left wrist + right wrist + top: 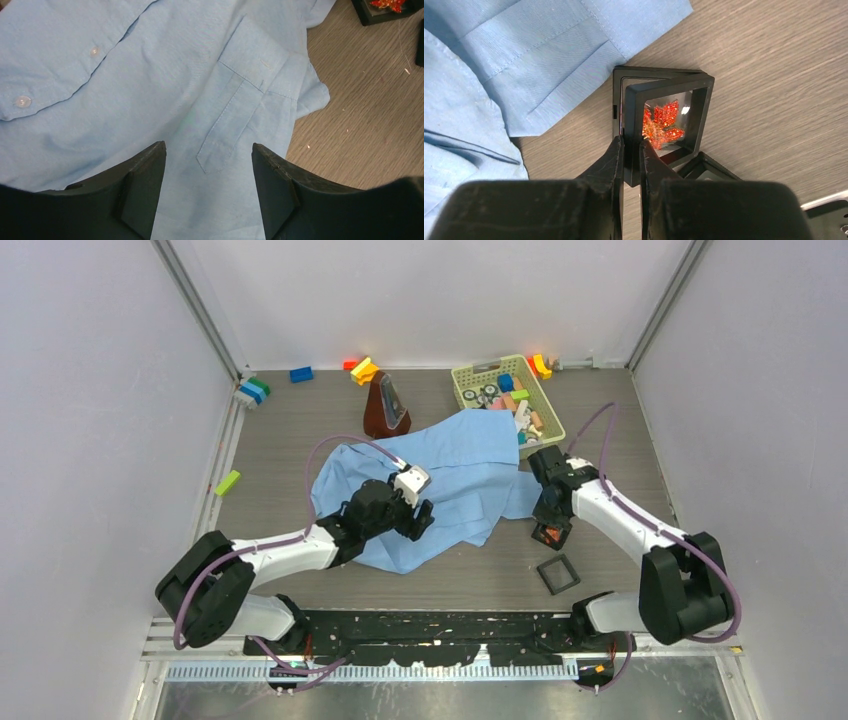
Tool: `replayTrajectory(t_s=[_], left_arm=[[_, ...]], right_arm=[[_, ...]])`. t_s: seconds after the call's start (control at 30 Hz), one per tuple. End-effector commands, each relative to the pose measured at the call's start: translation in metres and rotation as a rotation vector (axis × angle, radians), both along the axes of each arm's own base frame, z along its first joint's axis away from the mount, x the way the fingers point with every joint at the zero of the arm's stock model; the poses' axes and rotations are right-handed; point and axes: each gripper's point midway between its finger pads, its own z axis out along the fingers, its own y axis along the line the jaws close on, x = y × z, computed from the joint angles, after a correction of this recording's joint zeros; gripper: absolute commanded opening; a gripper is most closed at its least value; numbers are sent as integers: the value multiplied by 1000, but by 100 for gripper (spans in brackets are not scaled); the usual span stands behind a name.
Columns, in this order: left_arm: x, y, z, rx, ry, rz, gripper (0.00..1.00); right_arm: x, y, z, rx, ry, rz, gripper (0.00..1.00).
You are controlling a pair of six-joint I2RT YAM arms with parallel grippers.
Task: Remove the brooch from the garment
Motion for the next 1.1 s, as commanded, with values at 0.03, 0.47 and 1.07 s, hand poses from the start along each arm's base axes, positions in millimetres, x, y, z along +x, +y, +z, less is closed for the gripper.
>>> replayTrajectory(t_s=[0.03, 0.47, 1.07], left_arm=[[3, -8, 17, -38, 1, -10, 66], [24, 22, 21, -82, 77, 158, 67], [100, 176, 69, -87, 179, 807, 100]], right_arm=[[27, -2, 9, -41, -53, 2, 30], [29, 10, 57, 31, -138, 91, 55], [116, 119, 83, 332, -330, 230, 94]])
